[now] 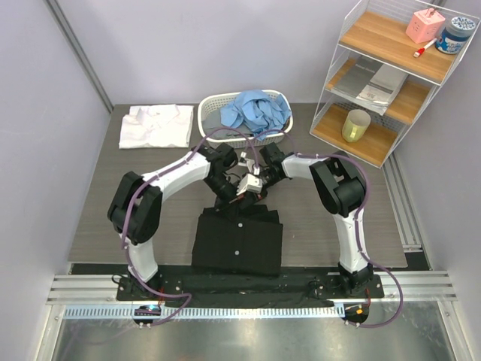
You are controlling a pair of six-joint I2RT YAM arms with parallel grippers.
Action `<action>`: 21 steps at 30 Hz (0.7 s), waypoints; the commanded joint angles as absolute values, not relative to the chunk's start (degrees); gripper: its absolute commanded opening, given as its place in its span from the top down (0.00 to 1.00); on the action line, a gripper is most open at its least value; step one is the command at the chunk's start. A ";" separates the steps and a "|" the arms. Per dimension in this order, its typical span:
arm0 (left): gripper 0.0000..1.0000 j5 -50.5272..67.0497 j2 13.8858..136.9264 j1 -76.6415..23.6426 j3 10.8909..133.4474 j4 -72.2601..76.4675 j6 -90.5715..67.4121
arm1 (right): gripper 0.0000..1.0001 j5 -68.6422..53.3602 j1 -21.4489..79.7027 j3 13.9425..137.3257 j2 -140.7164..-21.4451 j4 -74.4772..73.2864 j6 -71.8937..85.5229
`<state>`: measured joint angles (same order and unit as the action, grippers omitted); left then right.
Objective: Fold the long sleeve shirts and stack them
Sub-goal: Fold the shirt
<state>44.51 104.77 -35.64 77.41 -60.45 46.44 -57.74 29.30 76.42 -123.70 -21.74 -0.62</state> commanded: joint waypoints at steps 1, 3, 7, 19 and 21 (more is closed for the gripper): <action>1.00 44.39 107.22 -35.68 83.05 -64.33 48.25 | 0.79 -58.97 29.88 76.38 -123.93 -22.41 -3.16; 1.00 44.04 108.45 -35.33 84.37 -64.69 48.95 | 0.80 -58.89 29.88 76.29 -123.84 -22.67 -3.34; 1.00 42.19 109.95 -33.93 85.17 -63.46 49.57 | 0.80 -59.06 29.88 76.11 -124.01 -23.38 -4.22; 1.00 42.19 107.76 -31.55 84.72 -56.95 50.62 | 0.80 -59.50 29.80 78.13 -124.89 -25.66 -6.77; 1.00 42.45 107.06 -31.47 84.64 -56.17 50.62 | 0.80 -59.59 29.62 78.66 -125.24 -25.93 -6.94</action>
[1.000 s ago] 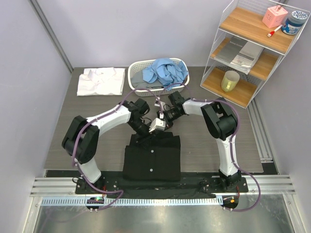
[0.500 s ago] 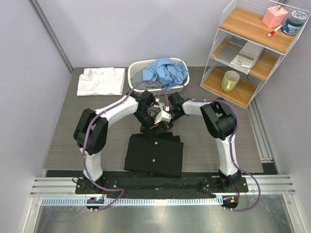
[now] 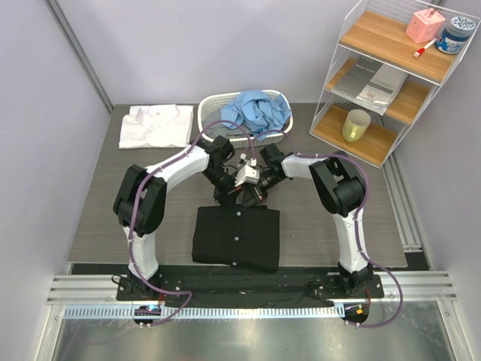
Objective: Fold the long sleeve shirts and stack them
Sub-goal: Fold the shirt
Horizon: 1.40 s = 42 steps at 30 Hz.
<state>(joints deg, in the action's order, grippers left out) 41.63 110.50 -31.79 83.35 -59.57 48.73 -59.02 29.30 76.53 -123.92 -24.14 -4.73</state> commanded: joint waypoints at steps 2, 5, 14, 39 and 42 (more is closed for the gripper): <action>1.00 42.36 106.00 -31.47 84.20 -54.67 50.54 | 0.80 -59.59 29.36 79.53 -125.42 -26.28 -7.03; 1.00 40.70 106.26 -31.47 84.02 -53.53 50.80 | 0.79 -59.50 29.01 80.68 -125.42 -26.98 -7.47; 0.73 40.41 107.40 -28.05 85.33 -53.69 49.76 | 0.48 -52.74 22.16 87.09 -119.45 -35.76 -12.03; 0.34 44.03 112.06 -15.47 81.04 -61.61 43.07 | 0.29 -47.46 20.83 69.70 -106.87 -42.54 -21.09; 0.35 42.63 112.41 -15.38 80.16 -61.88 43.68 | 0.42 -46.67 21.01 69.17 -106.79 -42.54 -21.80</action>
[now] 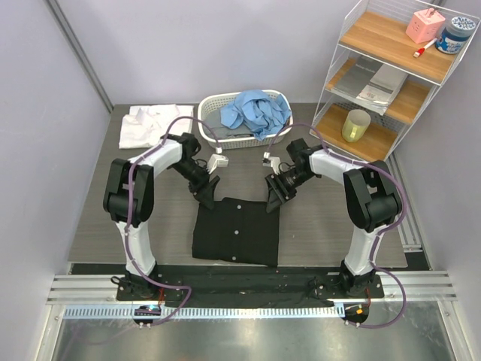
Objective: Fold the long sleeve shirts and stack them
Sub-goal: Fold the shirt
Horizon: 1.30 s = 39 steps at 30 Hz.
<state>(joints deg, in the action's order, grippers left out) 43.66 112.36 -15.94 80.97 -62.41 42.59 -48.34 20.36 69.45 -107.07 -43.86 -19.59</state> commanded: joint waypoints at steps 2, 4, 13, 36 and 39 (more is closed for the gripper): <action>0.36 42.10 112.32 -15.03 79.63 -61.44 43.68 | 0.50 -46.06 21.01 69.08 -106.26 -42.54 -22.06; 0.39 42.45 112.59 -14.68 79.63 -61.78 43.77 | 0.65 -45.53 21.01 69.34 -105.56 -42.28 -21.80; 1.00 45.09 112.32 -11.78 84.37 -66.53 45.26 | 0.99 -40.97 20.74 72.24 -104.50 -42.45 -18.64; 0.56 33.55 118.23 -7.65 92.20 -49.57 27.69 | 0.57 -23.98 18.46 83.66 -111.64 -30.75 -6.95; 0.37 38.65 107.09 -5.63 89.66 -47.82 25.05 | 0.32 -30.40 16.97 85.87 -103.21 -34.62 -4.58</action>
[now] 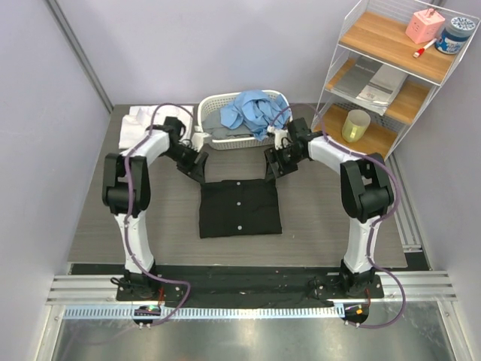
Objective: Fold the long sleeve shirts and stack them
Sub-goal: Fold the shirt
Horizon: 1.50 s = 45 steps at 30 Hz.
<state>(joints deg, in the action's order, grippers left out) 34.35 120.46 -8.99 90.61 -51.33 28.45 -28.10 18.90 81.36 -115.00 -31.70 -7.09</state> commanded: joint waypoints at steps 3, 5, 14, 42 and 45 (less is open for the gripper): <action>0.00 40.07 93.46 -5.54 83.78 -43.88 22.78 | 0.09 -34.36 16.52 85.44 -94.96 -35.24 -3.26; 0.00 42.09 84.09 -5.62 79.39 -41.84 20.23 | 0.00 -37.87 16.44 83.95 -91.69 -35.16 -1.41; 0.00 62.02 73.12 -7.55 60.66 -26.11 -13.59 | 0.00 -57.04 18.10 60.17 -87.02 -1.81 39.91; 0.00 49.04 71.56 -18.81 42.37 2.80 -51.32 | 0.00 -53.43 30.67 46.76 -83.85 5.69 37.34; 0.00 48.08 70.49 -18.81 38.94 5.10 -54.14 | 0.00 -53.96 30.85 45.62 -84.46 7.47 38.15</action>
<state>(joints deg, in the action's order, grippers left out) 47.18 73.65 -19.00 42.09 -0.01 -51.11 -53.08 30.63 46.89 -86.19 3.33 37.08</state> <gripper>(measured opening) 0.996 0.996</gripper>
